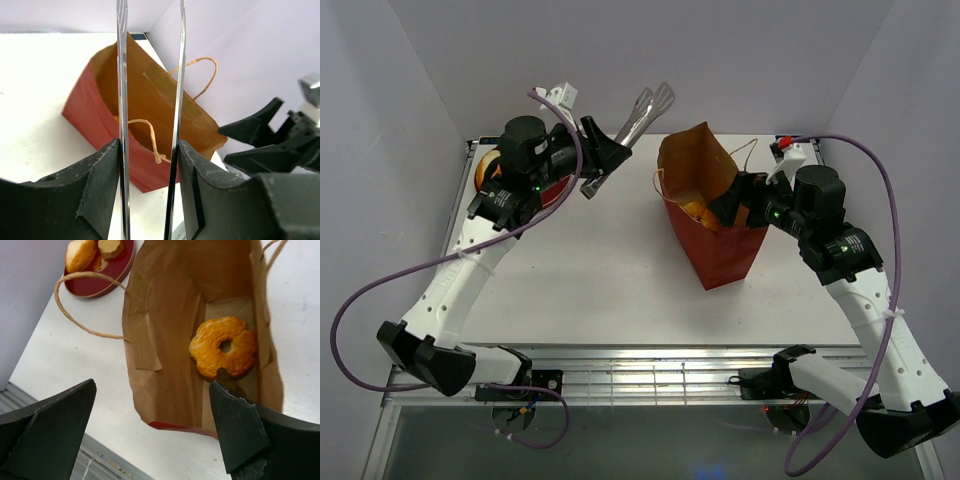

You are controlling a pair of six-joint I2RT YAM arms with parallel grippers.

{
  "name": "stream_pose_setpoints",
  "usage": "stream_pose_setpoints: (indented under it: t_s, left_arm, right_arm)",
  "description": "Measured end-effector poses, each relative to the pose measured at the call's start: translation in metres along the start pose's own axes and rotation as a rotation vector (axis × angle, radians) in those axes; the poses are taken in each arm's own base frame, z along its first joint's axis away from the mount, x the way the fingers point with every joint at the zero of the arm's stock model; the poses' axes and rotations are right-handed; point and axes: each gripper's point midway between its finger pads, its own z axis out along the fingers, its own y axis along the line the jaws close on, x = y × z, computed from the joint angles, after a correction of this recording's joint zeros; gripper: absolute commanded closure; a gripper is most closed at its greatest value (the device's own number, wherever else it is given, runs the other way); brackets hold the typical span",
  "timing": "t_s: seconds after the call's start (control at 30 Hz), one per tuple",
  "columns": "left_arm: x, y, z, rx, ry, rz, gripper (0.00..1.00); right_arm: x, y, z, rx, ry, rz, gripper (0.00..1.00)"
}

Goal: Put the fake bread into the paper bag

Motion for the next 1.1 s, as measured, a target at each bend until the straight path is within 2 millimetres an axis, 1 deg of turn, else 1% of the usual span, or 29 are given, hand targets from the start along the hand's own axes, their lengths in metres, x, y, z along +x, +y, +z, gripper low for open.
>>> stream_pose_setpoints:
  t_s: [0.03, 0.1, 0.17, 0.23, 0.3, 0.4, 0.5, 0.57, 0.7, 0.83, 0.93, 1.0, 1.1]
  left_arm:
    - [-0.006, 0.000, -0.006, -0.011, -0.018, 0.016, 0.43]
    - [-0.017, 0.005, -0.021, -0.039, -0.047, 0.043, 0.43]
    - [-0.027, 0.014, -0.036, -0.077, -0.076, 0.059, 0.43]
    - [-0.035, 0.030, -0.051, -0.120, -0.103, 0.064, 0.43]
    - [-0.035, 0.050, -0.063, -0.173, -0.117, 0.057, 0.43]
    - [-0.026, 0.081, -0.075, -0.253, -0.105, 0.032, 0.43]
    - [-0.012, 0.100, -0.078, -0.301, -0.067, 0.016, 0.43]
    - [-0.008, 0.111, -0.080, -0.342, -0.051, 0.012, 0.42]
    - [-0.010, 0.130, -0.088, -0.424, -0.057, 0.032, 0.42]
    - [-0.011, 0.158, -0.093, -0.511, -0.053, 0.029, 0.42]
    - [-0.006, 0.188, -0.092, -0.559, -0.038, -0.007, 0.42]
    - [0.003, 0.211, -0.092, -0.580, -0.025, -0.054, 0.42]
    - [0.021, 0.253, -0.098, -0.602, -0.007, -0.174, 0.42]
  right_arm:
    - [0.007, 0.002, 0.002, -0.019, 0.018, 0.012, 0.04]
    - [0.022, 0.007, 0.004, -0.057, 0.061, 0.029, 0.06]
    - [0.033, 0.016, 0.005, -0.097, 0.097, 0.039, 0.06]
    - [0.041, 0.029, 0.004, -0.142, 0.118, 0.033, 0.06]
    - [0.045, 0.039, 0.001, -0.174, 0.127, 0.024, 0.06]
    - [0.046, 0.047, -0.005, -0.201, 0.121, 0.014, 0.06]
    - [0.046, 0.047, -0.008, -0.202, 0.112, 0.010, 0.06]
    - [0.049, 0.046, -0.008, -0.198, 0.115, 0.009, 0.06]
    - [0.053, 0.042, -0.007, -0.182, 0.125, 0.006, 0.05]
    - [0.052, 0.039, -0.008, -0.169, 0.114, -0.012, 0.05]
    - [0.051, 0.038, -0.010, -0.167, 0.108, -0.021, 0.05]
    - [0.049, 0.037, -0.010, -0.161, 0.105, -0.025, 0.04]
    - [0.046, 0.036, -0.012, -0.151, 0.099, -0.036, 0.04]
